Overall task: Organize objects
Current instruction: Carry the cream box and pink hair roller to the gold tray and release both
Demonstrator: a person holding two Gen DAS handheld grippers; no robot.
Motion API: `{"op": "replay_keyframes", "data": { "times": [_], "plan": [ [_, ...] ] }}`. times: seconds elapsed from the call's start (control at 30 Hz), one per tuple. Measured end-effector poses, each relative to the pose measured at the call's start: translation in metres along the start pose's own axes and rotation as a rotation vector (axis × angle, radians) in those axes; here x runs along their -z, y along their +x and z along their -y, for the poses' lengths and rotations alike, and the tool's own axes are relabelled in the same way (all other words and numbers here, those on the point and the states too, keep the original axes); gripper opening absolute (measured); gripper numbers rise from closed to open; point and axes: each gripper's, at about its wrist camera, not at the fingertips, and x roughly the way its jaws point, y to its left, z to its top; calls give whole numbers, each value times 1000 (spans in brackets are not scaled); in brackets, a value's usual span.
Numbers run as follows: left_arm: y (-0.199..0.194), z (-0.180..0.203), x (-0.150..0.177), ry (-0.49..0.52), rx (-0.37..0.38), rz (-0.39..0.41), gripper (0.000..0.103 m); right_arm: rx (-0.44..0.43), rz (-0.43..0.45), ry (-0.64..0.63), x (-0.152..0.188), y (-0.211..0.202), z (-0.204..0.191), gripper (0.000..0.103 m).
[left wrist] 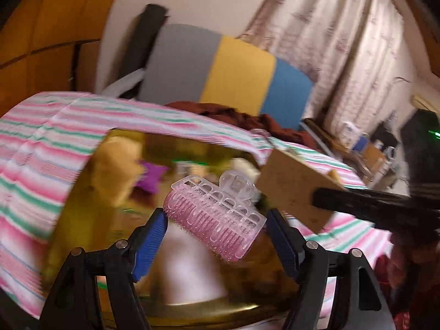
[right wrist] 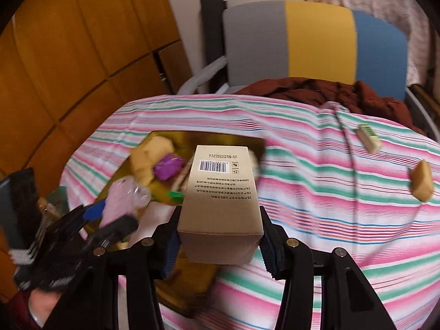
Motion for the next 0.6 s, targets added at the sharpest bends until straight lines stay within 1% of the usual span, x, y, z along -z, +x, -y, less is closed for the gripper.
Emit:
{"op": "replay_keyframes", "data": {
  "times": [0.03,0.17,0.3,0.37,0.43,0.5,0.6],
  "plan": [
    [1,-13,-1,-24,-23,-5,75,-10,-7,-11,-1,4,-9,51],
    [0,-44,1,-72,-88,-10,75,-40,-34,-42,-3,21,-36,51],
    [1,-57,5,-75,-133,-31,75,-43,-58,-50,-11,46,-50,51],
    [5,-60,6,-59,-171,-47,75,-39,-84,-40,-16,65,-56,51],
    [5,-65,7,-57,-183,-62,75,-45,-114,-14,-19,81,-59,51],
    [6,-69,6,-66,-208,-72,75,-29,-147,-8,-23,98,-63,51],
    [6,-74,5,-79,-235,-79,76,6,-153,-34,-29,114,-72,51]
  ]
}}
